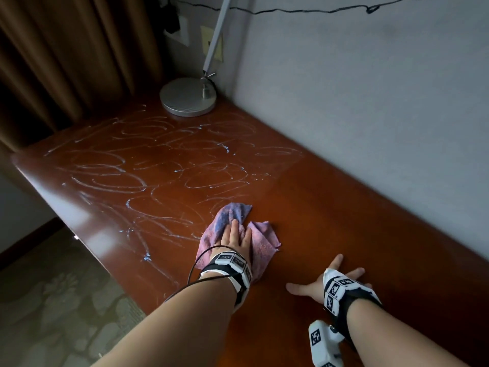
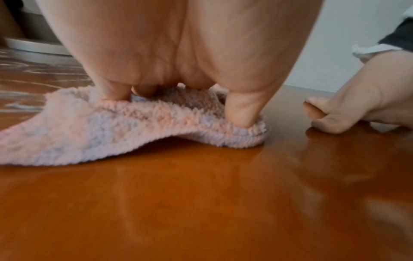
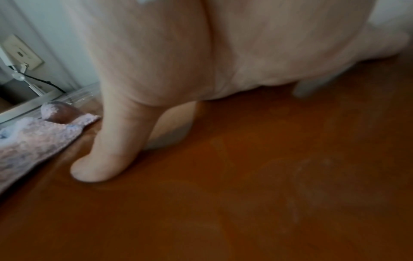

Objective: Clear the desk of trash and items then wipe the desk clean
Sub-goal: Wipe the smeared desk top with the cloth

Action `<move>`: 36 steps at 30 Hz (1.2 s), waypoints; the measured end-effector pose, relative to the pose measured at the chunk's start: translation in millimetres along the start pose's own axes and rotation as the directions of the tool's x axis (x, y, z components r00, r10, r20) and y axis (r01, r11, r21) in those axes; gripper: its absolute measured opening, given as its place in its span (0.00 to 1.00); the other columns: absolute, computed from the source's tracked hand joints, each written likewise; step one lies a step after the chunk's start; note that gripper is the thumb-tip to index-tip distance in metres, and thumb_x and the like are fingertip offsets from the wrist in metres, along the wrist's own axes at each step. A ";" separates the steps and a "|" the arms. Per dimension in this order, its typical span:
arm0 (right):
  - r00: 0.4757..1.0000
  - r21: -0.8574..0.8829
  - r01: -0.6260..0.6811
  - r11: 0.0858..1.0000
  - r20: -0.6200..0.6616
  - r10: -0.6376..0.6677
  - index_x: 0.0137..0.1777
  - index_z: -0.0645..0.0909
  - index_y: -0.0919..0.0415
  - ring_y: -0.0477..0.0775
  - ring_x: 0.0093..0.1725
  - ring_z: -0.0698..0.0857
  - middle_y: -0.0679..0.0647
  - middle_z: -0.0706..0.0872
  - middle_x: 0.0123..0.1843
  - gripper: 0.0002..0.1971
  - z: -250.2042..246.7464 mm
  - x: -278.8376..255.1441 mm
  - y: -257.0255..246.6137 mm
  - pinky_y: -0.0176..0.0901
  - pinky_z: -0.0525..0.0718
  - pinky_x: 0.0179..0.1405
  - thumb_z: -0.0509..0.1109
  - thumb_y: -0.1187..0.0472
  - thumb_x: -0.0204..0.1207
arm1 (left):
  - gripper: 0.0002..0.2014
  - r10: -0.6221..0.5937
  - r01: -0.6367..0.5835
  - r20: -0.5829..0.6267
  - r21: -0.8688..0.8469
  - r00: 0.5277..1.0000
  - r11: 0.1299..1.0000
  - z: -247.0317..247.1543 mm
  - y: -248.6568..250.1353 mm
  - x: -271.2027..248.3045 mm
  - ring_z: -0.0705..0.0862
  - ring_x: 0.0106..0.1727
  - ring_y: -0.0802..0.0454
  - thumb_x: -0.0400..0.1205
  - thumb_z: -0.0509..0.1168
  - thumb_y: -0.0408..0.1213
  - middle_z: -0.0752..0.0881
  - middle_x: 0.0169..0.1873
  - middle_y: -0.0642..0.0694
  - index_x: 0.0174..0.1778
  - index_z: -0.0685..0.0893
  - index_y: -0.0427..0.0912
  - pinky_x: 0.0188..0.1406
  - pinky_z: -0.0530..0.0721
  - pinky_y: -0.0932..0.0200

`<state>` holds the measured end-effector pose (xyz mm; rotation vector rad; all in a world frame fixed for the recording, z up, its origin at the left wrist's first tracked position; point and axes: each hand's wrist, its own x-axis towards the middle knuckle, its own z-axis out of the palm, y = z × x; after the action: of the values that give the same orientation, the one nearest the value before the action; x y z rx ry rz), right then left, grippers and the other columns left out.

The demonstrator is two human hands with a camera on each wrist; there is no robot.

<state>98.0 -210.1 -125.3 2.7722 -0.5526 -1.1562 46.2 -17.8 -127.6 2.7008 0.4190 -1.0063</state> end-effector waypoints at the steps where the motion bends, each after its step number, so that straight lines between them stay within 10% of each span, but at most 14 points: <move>1: 1.000 -0.001 0.006 1.000 0.000 -0.006 0.80 0.22 0.50 0.81 0.80 0.40 0.72 0.29 0.81 0.87 0.1 2.0 0.4 0.75 0.50 0.78 0.73 0.17 0.29 | 0.56 -0.009 0.009 0.003 0.010 1.000 1.000 -0.8 1.7 1.4 0.32 0.82 0.41 0.74 0.72 0.45 0.28 0.80 0.39 0.82 0.31 0.49 0.81 0.42 0.43; 15: 0.999 -0.067 0.044 0.997 -0.012 -0.044 0.83 0.26 0.56 0.80 0.81 0.48 0.76 0.36 0.82 0.83 -1.1 -43.9 -17.3 0.72 0.57 0.78 0.71 0.16 0.38 | 0.51 -0.046 0.045 -0.057 -0.019 0.997 0.999 34.3 -41.8 -52.2 0.33 0.83 0.41 0.78 0.66 0.49 0.30 0.81 0.38 0.83 0.33 0.48 0.81 0.43 0.44; 36: 0.992 -0.065 0.129 0.989 0.013 -0.129 0.79 0.19 0.51 0.82 0.79 0.36 0.73 0.21 0.78 0.86 41.7 -64.7 -49.2 0.78 0.57 0.76 0.70 0.15 0.31 | 0.52 -0.070 0.062 -0.125 -0.070 0.990 0.996 62.8 -73.3 -58.7 0.33 0.83 0.44 0.77 0.66 0.48 0.29 0.81 0.41 0.82 0.32 0.46 0.81 0.45 0.45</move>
<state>41.2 -138.6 -122.2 2.7832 -0.3333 -1.1887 -59.0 20.4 -143.1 2.7162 0.5587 -0.8239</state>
